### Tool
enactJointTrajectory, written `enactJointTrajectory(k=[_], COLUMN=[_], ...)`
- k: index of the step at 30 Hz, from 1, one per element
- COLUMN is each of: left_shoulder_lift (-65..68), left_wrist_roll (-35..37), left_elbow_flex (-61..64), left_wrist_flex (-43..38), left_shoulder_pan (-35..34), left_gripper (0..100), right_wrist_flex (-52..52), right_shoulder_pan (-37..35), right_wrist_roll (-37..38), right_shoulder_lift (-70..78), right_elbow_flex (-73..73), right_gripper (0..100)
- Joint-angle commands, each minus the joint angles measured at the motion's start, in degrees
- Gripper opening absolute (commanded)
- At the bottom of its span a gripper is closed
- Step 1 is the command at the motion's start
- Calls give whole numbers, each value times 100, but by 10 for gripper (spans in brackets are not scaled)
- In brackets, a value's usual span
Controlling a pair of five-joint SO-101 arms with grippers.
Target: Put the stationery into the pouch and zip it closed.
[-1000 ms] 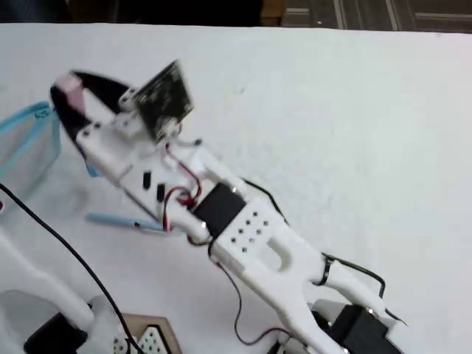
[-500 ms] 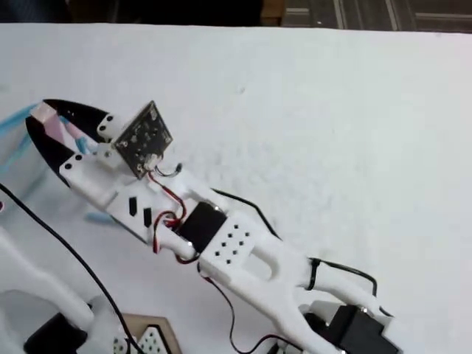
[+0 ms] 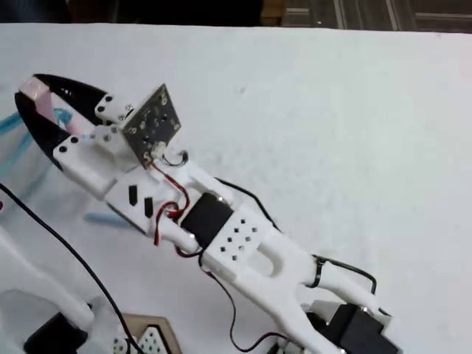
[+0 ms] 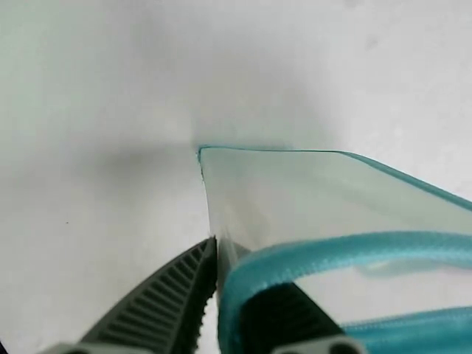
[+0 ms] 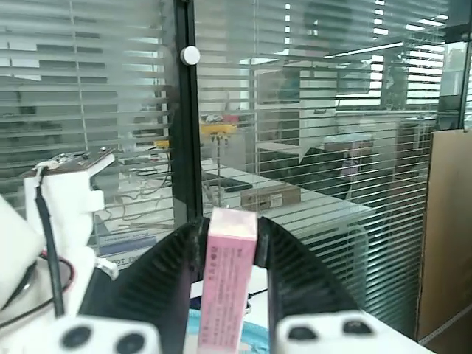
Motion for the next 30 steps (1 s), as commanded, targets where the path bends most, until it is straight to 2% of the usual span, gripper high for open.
enactJointTrajectory(k=[1, 10, 15, 21, 26, 30], left_shoulder_lift=[-198, -198, -198, -198, -198, -198], left_wrist_roll=[18, 18, 18, 18, 18, 18], left_elbow_flex=[-290, -290, -299, -290, -290, -290], left_wrist_flex=[-18, -9, 0, -18, -18, -18], left_shoulder_pan=[-13, -13, -13, -13, -13, -13], left_gripper=[22, 22, 22, 22, 22, 22], right_wrist_flex=[22, -4, -22, -22, 13, 4], right_shoulder_pan=[84, 75, 75, 57, 92, 92], right_wrist_roll=[26, 18, -484, -510, -958, -958], right_shoulder_lift=[-22, -22, -31, -31, -22, 127], right_elbow_flex=[-273, -9, 176, 158, -132, -202], right_gripper=[17, 17, 17, 17, 17, 17])
